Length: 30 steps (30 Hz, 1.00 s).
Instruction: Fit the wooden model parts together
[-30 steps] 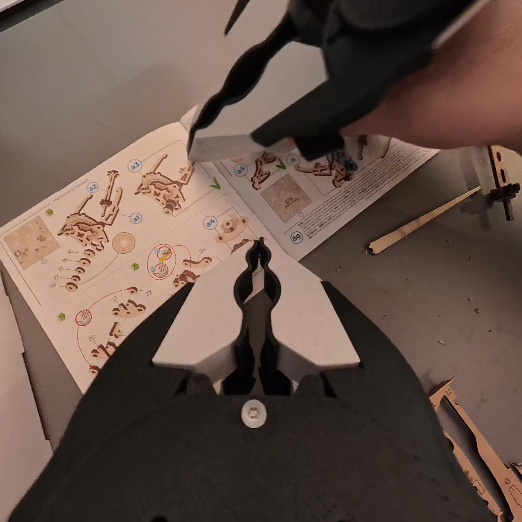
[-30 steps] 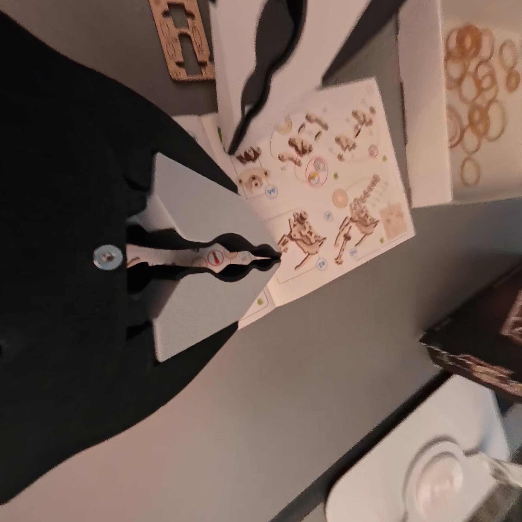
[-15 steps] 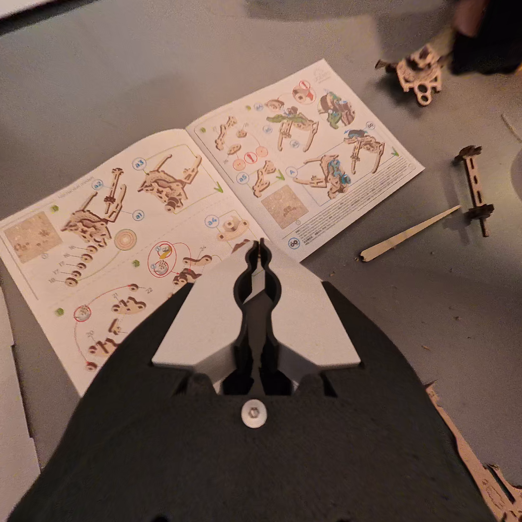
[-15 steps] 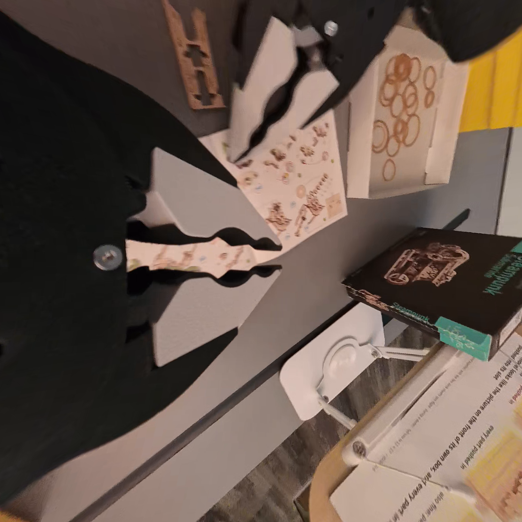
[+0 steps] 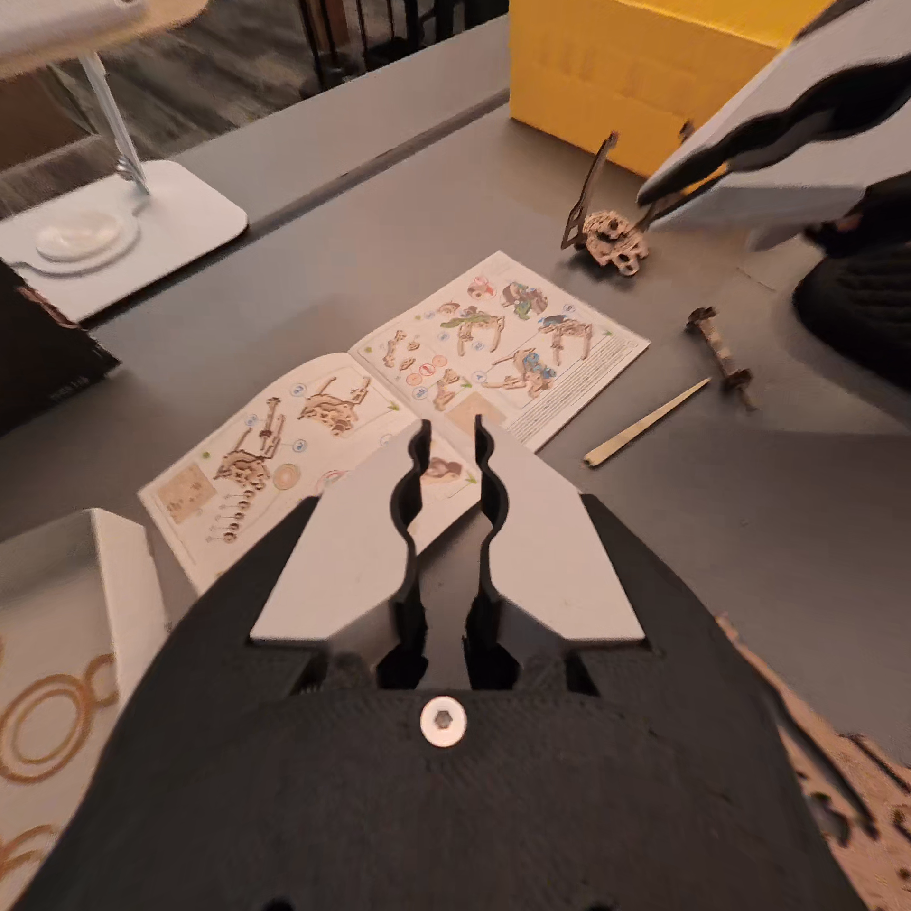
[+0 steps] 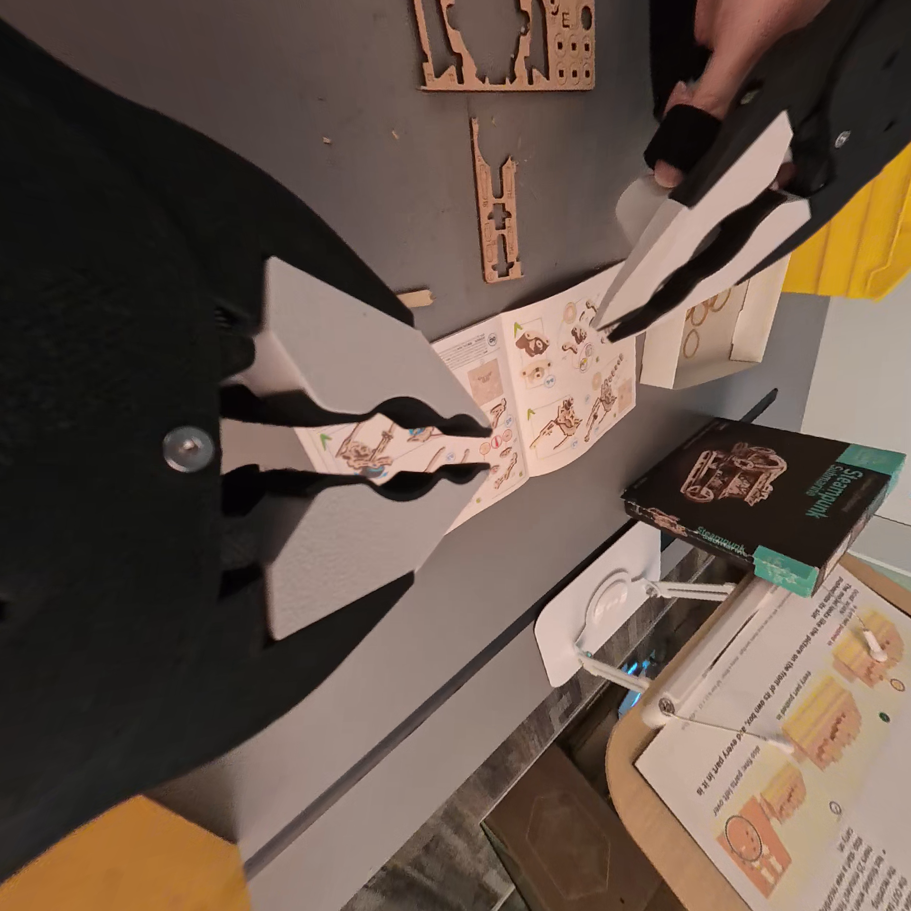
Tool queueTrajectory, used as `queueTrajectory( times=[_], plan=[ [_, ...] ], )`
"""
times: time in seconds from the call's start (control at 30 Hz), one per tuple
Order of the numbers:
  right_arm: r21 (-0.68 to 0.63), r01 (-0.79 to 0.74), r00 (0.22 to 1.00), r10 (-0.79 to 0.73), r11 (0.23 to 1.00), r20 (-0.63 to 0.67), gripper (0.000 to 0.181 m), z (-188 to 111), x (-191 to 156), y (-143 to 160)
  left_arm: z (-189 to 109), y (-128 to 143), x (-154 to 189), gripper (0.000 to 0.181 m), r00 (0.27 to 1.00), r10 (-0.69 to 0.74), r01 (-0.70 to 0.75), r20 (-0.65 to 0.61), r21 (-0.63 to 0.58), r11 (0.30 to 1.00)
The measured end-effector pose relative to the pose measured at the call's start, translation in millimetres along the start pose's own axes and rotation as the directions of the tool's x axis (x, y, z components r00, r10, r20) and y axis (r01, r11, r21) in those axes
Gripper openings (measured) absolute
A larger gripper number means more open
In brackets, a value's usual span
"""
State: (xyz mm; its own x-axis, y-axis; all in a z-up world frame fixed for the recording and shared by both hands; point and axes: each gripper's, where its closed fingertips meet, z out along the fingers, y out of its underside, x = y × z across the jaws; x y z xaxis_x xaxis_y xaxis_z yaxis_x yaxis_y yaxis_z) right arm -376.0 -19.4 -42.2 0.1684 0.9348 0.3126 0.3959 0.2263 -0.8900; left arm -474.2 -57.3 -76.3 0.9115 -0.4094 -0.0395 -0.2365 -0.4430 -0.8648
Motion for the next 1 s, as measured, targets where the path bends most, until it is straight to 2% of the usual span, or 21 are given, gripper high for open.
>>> queueTrajectory(
  times=[0.03,0.1,0.17,0.3,0.37,0.43,0.57,0.67,0.7,0.77,0.83,0.9,1.0],
  plan=[
    [0.0,0.004,1.0,-0.004,1.0,0.003,0.008,4,0,0,0,4,-6,0.019,0.998,0.047,-0.047,0.039,-0.018,0.999],
    [-0.008,0.022,1.0,-0.022,1.0,0.017,0.009,14,-1,-2,1,11,-24,0.021,0.975,0.168,-0.158,0.147,-0.079,0.984],
    [-0.026,0.043,0.998,-0.042,0.999,0.037,0.011,26,-1,-2,1,17,-42,0.021,0.914,0.325,-0.286,0.244,-0.183,0.941],
    [-0.018,0.051,0.997,-0.05,0.999,0.061,0.011,41,-4,3,-4,16,-72,0.02,0.674,0.664,-0.519,0.325,-0.431,0.738],
    [0.017,0.015,0.997,-0.016,1.0,0.076,0.011,43,-8,8,-7,9,-79,0.02,0.591,0.737,-0.567,0.328,-0.481,0.669],
    [-0.014,-0.03,0.993,0.031,0.999,0.113,0.011,41,-13,16,-7,3,-84,0.021,0.556,0.765,-0.578,0.325,-0.51,0.637],
    [-0.042,0.02,0.996,-0.016,0.999,0.084,0.013,34,-12,24,-7,-9,-89,0.025,0.471,0.818,-0.604,0.33,-0.556,0.571],
    [-0.056,0.047,0.996,-0.042,0.997,0.078,0.013,33,-13,25,-2,-15,-81,0.026,0.531,0.771,-0.6,0.352,-0.486,0.635],
    [-0.053,0.046,0.995,-0.042,0.998,0.089,0.014,33,-16,24,0,-16,-78,0.026,0.588,0.725,-0.58,0.358,-0.439,0.687],
    [-0.045,0.042,0.992,-0.036,0.998,0.123,0.014,33,-24,22,3,-19,-68,0.029,0.762,0.557,-0.481,0.33,-0.287,0.829],
    [-0.034,0.039,0.986,-0.033,0.999,0.166,0.014,32,-33,20,1,-27,-54,0.031,0.914,0.338,-0.326,0.223,-0.088,0.941],
    [-0.04,0.031,0.984,-0.023,0.999,0.177,0.014,32,-36,20,-11,-37,-57,0.03,0.977,0.163,-0.175,0.141,0.077,0.982],
    [-0.041,0.012,0.983,-0.005,0.999,0.182,0.014,31,-35,19,-29,-31,-94,0.03,0.992,-0.027,0.005,0.123,0.172,0.985]
  ],
)
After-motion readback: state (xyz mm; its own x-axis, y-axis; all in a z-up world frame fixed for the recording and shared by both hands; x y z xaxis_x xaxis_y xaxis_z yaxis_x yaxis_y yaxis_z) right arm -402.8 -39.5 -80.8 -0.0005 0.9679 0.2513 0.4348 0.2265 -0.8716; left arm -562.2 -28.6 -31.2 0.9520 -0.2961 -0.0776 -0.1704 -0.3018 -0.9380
